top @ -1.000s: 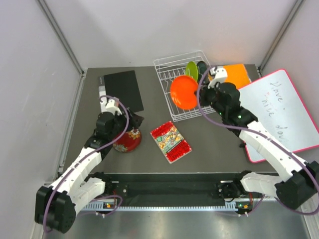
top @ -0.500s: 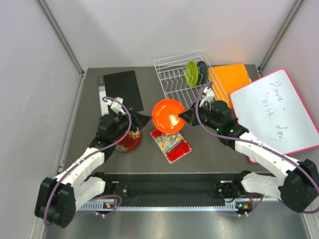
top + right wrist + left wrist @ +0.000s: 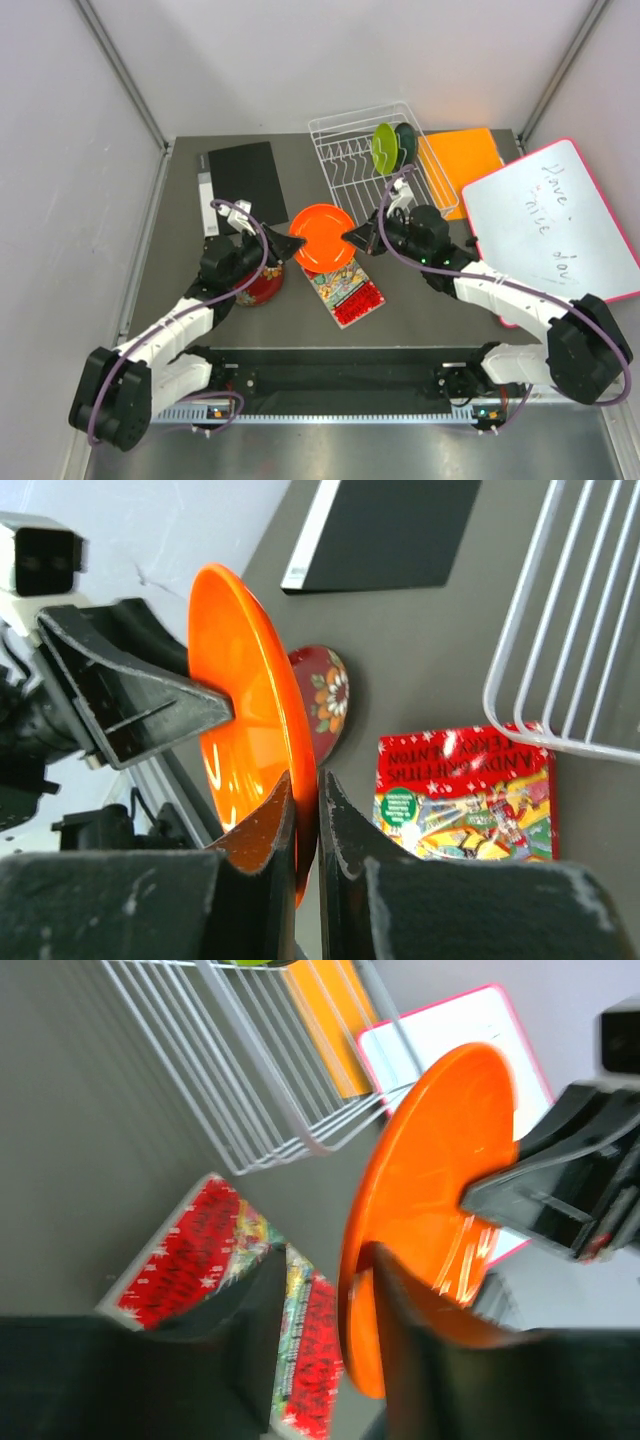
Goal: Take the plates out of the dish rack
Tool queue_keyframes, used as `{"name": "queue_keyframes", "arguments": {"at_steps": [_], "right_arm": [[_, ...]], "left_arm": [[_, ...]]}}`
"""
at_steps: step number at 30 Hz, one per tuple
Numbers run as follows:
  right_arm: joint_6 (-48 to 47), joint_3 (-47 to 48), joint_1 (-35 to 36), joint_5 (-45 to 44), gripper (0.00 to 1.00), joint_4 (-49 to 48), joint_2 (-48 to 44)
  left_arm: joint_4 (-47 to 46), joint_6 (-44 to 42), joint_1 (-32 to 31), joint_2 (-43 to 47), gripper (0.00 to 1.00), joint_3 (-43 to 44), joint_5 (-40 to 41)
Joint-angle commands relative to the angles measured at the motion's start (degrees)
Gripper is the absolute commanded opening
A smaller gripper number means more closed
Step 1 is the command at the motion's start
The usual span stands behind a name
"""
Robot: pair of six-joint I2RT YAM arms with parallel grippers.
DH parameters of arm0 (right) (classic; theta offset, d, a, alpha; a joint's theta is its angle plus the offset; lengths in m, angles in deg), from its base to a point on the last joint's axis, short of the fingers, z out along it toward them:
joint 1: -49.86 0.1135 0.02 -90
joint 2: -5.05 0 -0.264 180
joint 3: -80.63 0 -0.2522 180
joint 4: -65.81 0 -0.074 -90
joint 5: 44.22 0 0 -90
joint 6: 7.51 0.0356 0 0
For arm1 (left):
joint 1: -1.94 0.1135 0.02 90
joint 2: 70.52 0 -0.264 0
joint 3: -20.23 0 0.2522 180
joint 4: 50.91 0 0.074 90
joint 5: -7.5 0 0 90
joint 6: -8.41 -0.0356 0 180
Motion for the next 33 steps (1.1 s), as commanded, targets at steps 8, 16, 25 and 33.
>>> {"name": "queue_keyframes", "arguments": {"at_steps": [8,16,25,33], "right_arm": [[1.38,0.38,1.49,3.83,0.34,-6.11,-1.02],[-5.82,1.96,-0.09,-4.69,0.61,7.33,-7.78],[-11.54,5.39,-6.94,-6.9,0.63,16.13,-13.41],[-12.33,6.97,-12.22,-2.77,0.62,16.66,-12.01]], "left_arm": [[3.66,-2.57,-0.21,3.43,0.0,-0.44,6.3],[24.4,-7.59,1.19,12.57,0.0,3.07,26.08],[42.51,-3.81,2.69,17.14,0.0,3.69,39.34],[49.64,-2.14,2.78,23.82,0.0,1.23,48.23]]}}
